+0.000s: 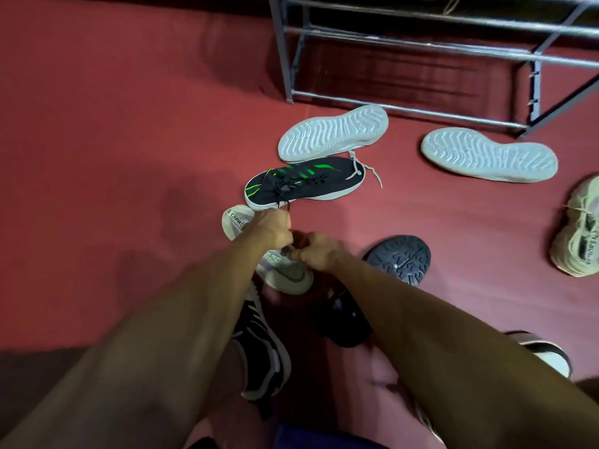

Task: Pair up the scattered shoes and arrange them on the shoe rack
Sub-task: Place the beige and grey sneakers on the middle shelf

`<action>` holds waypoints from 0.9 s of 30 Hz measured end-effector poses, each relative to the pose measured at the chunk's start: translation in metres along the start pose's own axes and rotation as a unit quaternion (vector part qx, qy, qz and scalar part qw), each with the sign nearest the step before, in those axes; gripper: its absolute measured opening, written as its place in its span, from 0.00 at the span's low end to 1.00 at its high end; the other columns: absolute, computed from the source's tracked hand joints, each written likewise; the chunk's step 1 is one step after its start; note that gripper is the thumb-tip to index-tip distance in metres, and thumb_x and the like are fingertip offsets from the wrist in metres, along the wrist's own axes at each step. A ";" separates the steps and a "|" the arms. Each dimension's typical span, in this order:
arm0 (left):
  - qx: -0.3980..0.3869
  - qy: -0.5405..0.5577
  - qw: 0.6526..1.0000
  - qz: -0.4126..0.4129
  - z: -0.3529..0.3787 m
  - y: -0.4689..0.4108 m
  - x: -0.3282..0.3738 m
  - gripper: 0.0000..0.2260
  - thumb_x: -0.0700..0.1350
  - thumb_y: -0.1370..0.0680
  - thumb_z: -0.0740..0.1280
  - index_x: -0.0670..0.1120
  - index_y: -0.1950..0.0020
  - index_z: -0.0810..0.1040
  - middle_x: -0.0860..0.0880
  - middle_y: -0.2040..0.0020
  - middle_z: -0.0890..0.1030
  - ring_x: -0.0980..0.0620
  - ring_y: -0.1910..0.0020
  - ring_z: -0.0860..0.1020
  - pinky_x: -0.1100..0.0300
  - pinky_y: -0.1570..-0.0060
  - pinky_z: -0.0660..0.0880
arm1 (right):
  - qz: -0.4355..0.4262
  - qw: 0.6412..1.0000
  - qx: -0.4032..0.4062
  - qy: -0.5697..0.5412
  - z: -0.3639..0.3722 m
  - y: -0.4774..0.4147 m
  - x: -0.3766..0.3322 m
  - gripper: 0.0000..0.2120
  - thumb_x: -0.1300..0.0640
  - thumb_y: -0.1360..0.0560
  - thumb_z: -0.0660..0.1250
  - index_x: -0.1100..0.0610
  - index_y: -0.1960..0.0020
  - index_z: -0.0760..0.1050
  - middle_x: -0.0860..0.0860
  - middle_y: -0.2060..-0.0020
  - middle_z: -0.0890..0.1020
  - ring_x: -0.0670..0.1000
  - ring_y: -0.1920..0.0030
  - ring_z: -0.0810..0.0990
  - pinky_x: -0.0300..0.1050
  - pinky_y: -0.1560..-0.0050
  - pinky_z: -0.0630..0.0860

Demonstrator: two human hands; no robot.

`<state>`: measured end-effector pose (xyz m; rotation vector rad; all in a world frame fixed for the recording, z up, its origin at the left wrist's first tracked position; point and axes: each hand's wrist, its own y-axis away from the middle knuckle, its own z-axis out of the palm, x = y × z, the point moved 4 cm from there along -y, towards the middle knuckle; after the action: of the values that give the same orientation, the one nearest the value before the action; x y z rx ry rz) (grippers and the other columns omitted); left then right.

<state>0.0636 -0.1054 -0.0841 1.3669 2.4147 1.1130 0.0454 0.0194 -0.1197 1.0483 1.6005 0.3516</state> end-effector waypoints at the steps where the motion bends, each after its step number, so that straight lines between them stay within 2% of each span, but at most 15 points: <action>1: -0.003 -0.023 1.000 0.010 0.002 -0.002 -0.005 0.12 0.43 0.27 0.71 0.44 0.44 0.82 0.43 0.44 0.82 0.43 0.43 0.78 0.51 0.43 0.77 | 0.006 1.000 0.008 0.021 0.002 -0.003 0.002 0.15 0.45 0.24 0.70 0.52 0.42 0.80 0.52 0.53 0.83 0.52 0.52 0.80 0.40 0.57 0.70; 4: -0.013 -0.080 0.996 0.039 0.010 -0.008 -0.016 0.15 0.45 0.27 0.71 0.48 0.41 0.82 0.45 0.41 0.80 0.43 0.39 0.74 0.51 0.40 0.74 | 0.022 0.995 0.026 0.093 0.005 -0.012 0.011 0.19 0.41 0.24 0.68 0.54 0.41 0.79 0.56 0.45 0.83 0.56 0.44 0.82 0.42 0.54 0.72; 8: -0.016 -0.124 0.990 0.071 0.017 -0.013 -0.022 0.14 0.51 0.26 0.71 0.54 0.41 0.81 0.51 0.41 0.78 0.46 0.37 0.67 0.56 0.40 0.70 | 0.028 0.990 0.005 0.136 0.008 -0.019 0.022 0.22 0.37 0.25 0.66 0.55 0.46 0.78 0.58 0.45 0.83 0.58 0.45 0.81 0.44 0.56 0.71; 12: 0.019 -0.133 0.988 0.070 0.018 -0.013 -0.023 0.10 0.51 0.26 0.71 0.53 0.45 0.83 0.51 0.45 0.80 0.47 0.38 0.69 0.56 0.43 0.71 | 0.026 0.991 0.011 0.134 0.009 -0.021 0.026 0.23 0.32 0.23 0.59 0.53 0.56 0.71 0.61 0.47 0.83 0.61 0.46 0.81 0.44 0.56 0.70; 15: 0.033 -0.116 0.991 0.050 0.011 -0.011 -0.022 0.09 0.46 0.28 0.73 0.54 0.48 0.83 0.48 0.47 0.73 0.44 0.43 0.75 0.57 0.45 0.70 | 0.017 0.991 0.008 0.134 0.008 -0.019 0.022 0.24 0.34 0.21 0.58 0.54 0.62 0.66 0.62 0.49 0.83 0.62 0.48 0.82 0.43 0.58 0.69; 16: 0.037 -0.117 0.991 0.048 0.008 -0.010 -0.020 0.10 0.43 0.28 0.72 0.54 0.48 0.84 0.47 0.47 0.72 0.43 0.44 0.77 0.57 0.46 0.71 | 0.017 0.991 0.005 0.130 0.007 -0.019 0.020 0.22 0.36 0.21 0.60 0.54 0.61 0.68 0.61 0.49 0.83 0.61 0.48 0.82 0.42 0.58 0.69; 18: 0.051 -0.126 0.989 0.056 0.001 -0.008 -0.016 0.13 0.38 0.27 0.70 0.53 0.48 0.85 0.44 0.45 0.76 0.42 0.45 0.78 0.56 0.47 0.72 | 0.025 0.991 -0.007 0.133 0.003 -0.017 0.018 0.19 0.40 0.20 0.62 0.56 0.50 0.77 0.60 0.45 0.83 0.59 0.45 0.81 0.41 0.56 0.70; 19: 0.056 -0.127 0.988 0.060 -0.001 -0.008 -0.014 0.13 0.36 0.27 0.69 0.53 0.49 0.85 0.44 0.45 0.77 0.42 0.46 0.79 0.56 0.49 0.71 | 0.029 0.990 -0.013 0.137 0.001 -0.016 0.016 0.19 0.42 0.20 0.63 0.58 0.44 0.78 0.59 0.43 0.82 0.58 0.43 0.81 0.41 0.54 0.71; 21: 0.063 -0.123 0.988 0.063 -0.008 -0.006 -0.007 0.13 0.36 0.28 0.69 0.53 0.51 0.85 0.45 0.47 0.80 0.43 0.47 0.80 0.58 0.54 0.70 | 0.034 0.991 -0.009 0.132 -0.010 -0.013 0.014 0.20 0.44 0.21 0.64 0.58 0.39 0.79 0.58 0.41 0.82 0.58 0.41 0.80 0.44 0.48 0.74; 23: 0.067 -0.115 0.989 0.065 -0.014 -0.003 0.002 0.12 0.36 0.28 0.69 0.53 0.55 0.85 0.48 0.49 0.83 0.44 0.48 0.81 0.59 0.55 0.70 | 0.036 0.994 -0.001 0.105 -0.024 -0.007 0.015 0.18 0.46 0.22 0.66 0.57 0.39 0.81 0.57 0.43 0.83 0.57 0.43 0.81 0.47 0.45 0.77; 27: 0.072 -0.114 0.988 0.078 -0.027 0.004 0.029 0.11 0.36 0.28 0.68 0.54 0.60 0.82 0.51 0.53 0.84 0.47 0.49 0.81 0.60 0.55 0.71 | 0.055 0.995 0.043 0.073 -0.060 0.010 0.021 0.16 0.47 0.25 0.70 0.58 0.46 0.83 0.54 0.54 0.82 0.52 0.54 0.79 0.47 0.50 0.78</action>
<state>0.0372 -0.0952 -0.0560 1.6522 2.2932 0.7732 -0.0034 0.0588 -0.1067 1.2041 1.7041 0.4455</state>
